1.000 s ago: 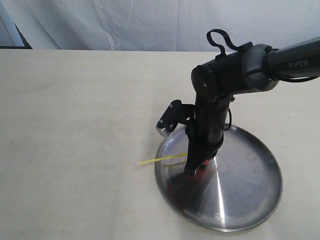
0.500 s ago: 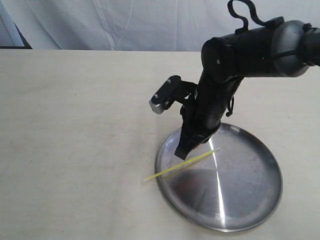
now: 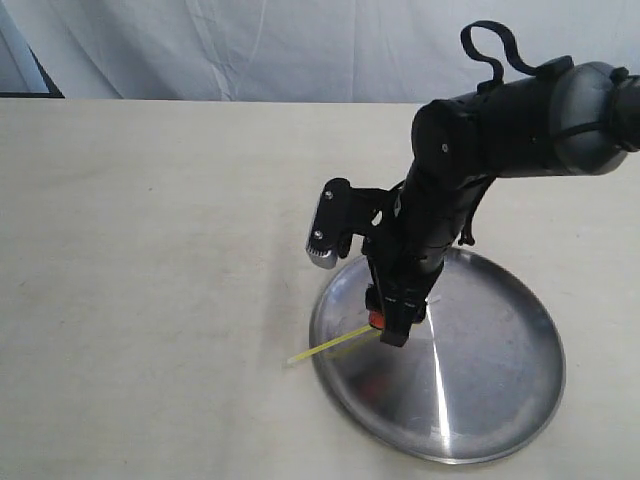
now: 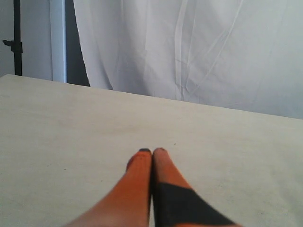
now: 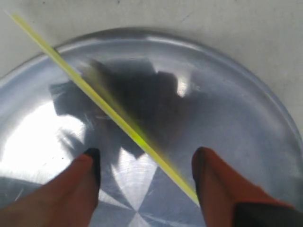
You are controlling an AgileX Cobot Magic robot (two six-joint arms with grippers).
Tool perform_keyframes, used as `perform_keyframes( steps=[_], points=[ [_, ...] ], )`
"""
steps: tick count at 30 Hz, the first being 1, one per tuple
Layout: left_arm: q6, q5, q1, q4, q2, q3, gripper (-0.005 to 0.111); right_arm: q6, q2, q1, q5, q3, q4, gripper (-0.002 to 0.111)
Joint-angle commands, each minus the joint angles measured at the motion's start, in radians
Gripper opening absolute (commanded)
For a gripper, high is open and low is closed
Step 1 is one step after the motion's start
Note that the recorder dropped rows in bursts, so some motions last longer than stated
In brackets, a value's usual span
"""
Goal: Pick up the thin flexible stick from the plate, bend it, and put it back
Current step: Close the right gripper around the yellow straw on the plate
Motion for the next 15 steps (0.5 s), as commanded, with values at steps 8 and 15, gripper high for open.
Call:
perform_keyframes(
  steps=[8,15],
  points=[
    [0.003,0.002,0.001,0.004,-0.004,0.004,0.000,-0.067,0.000,0.024,-0.199,0.135,-0.037,0.058],
    [0.003,0.002,0.001,0.004,-0.004,0.004,0.000,-0.061,0.051,0.059,-0.249,0.147,-0.089,0.054]
  ],
)
